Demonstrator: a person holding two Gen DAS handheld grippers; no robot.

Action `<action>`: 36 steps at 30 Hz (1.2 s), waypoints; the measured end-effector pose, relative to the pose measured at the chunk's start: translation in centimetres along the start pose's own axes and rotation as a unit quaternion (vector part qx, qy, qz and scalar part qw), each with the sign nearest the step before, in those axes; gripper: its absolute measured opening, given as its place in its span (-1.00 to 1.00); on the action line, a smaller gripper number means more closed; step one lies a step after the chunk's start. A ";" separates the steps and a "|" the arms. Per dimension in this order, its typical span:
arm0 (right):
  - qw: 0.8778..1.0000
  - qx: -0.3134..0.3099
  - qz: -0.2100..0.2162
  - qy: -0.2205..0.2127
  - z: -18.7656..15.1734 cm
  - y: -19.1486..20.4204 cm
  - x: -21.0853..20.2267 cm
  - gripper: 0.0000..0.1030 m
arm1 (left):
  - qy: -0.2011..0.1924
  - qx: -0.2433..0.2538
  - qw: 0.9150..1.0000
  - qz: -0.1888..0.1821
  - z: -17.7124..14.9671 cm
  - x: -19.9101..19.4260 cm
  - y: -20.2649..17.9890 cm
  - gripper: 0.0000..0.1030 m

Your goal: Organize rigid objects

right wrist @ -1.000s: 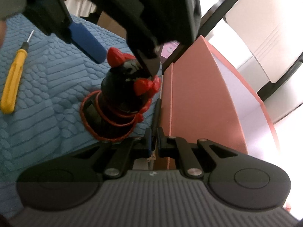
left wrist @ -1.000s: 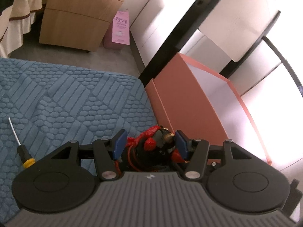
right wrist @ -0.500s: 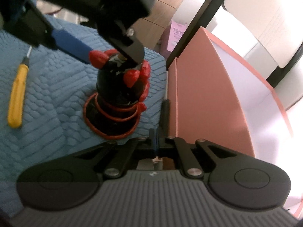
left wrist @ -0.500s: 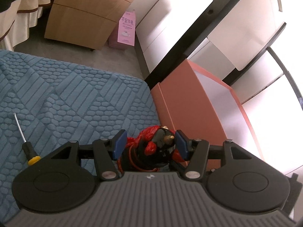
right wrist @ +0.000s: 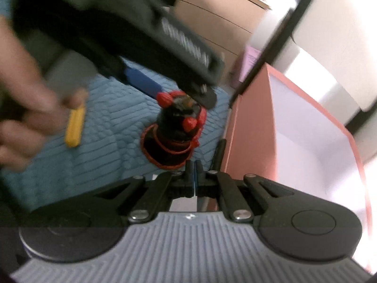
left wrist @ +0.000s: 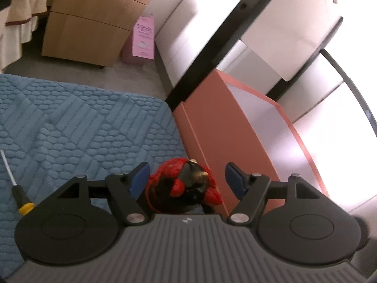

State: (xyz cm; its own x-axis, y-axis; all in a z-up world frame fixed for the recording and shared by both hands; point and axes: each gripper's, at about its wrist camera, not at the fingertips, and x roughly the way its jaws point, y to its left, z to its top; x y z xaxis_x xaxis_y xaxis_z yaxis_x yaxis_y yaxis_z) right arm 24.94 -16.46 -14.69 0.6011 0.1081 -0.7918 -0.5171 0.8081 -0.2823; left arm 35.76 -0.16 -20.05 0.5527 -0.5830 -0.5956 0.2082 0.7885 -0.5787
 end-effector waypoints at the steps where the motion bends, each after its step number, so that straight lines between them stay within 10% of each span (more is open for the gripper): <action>1: 1.000 -0.011 0.011 -0.001 0.0 -0.4 -0.5 -0.91 | 0.000 0.005 1.000 0.001 -0.1 0.2 -0.2 0.45; 7: 0.993 -0.110 0.045 0.001 1.3 -2.6 -2.2 -0.88 | 0.002 0.021 1.000 0.019 -1.0 1.1 -0.3 0.33; 10: 0.982 -0.175 0.066 0.014 2.6 -2.7 -2.0 -0.37 | 0.003 0.021 0.999 0.023 -1.1 0.9 -0.2 0.33; 12: 0.967 -0.236 0.085 0.030 3.4 -2.9 -1.0 -0.02 | 0.003 0.011 1.000 0.028 -1.1 0.5 0.2 0.33; 21: 0.891 -0.421 0.115 0.124 6.6 -1.4 4.5 0.02 | -0.011 -0.031 0.998 0.049 -0.4 -2.7 2.4 0.33; 23: 0.874 -0.444 0.131 0.147 7.2 -0.8 5.5 0.32 | -0.015 -0.042 0.998 0.051 -0.3 -3.3 2.8 0.33; 29: 0.800 -0.528 0.147 0.242 6.3 1.1 8.8 0.50 | -0.024 -0.059 0.996 0.054 0.0 -4.8 3.9 0.33; 36: 0.787 -0.520 0.166 0.288 6.8 2.0 11.4 0.66 | -0.035 -0.070 0.996 0.050 0.3 -5.7 3.9 0.33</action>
State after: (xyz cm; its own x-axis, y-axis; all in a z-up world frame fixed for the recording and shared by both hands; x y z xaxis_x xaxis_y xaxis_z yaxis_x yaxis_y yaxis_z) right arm 34.92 -9.64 -20.60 0.1066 -0.3084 -0.9453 -0.9865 -0.1518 -0.0617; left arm 33.67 6.32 -18.76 0.6213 -0.4831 -0.6169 0.0362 0.8042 -0.5932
